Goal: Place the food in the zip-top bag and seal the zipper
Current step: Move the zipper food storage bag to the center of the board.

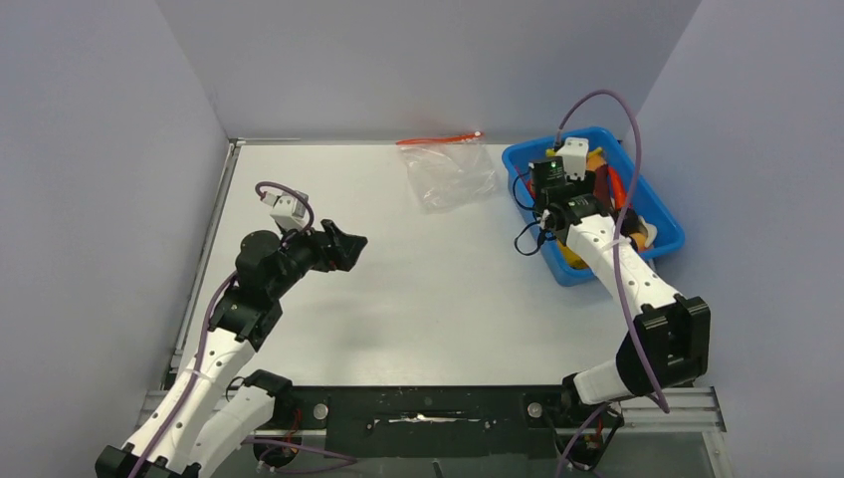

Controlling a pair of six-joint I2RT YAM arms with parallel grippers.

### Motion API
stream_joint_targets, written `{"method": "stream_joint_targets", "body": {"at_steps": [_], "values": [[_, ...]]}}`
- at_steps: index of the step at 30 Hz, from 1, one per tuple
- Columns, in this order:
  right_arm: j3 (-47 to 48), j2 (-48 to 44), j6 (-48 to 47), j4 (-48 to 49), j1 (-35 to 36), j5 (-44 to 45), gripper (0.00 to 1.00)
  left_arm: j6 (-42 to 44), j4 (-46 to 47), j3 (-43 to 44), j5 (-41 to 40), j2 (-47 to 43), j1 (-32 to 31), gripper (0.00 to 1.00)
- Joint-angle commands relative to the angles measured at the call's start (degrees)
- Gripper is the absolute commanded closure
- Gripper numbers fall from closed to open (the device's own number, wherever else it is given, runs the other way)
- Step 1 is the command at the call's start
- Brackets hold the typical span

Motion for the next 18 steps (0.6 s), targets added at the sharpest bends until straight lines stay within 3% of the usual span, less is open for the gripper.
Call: {"method": "stream_joint_targets", "body": {"at_steps": [1, 11, 18], "values": [[4.27, 3.44, -5.23, -0.36, -2.78, 5.11, 0.47, 2.10, 1.21, -0.21, -0.77, -1.55, -0.50, 0.14], [21.95, 22.50, -5.94, -13.40, -6.61, 19.37, 0.40, 4.03, 0.74, -0.93, -1.94, -2.61, -2.85, 0.14], [20.88, 24.27, -7.27, -10.58, -12.81, 15.32, 0.36, 5.65, 1.12, -2.56, -3.45, -4.27, -4.23, 0.14]]}}
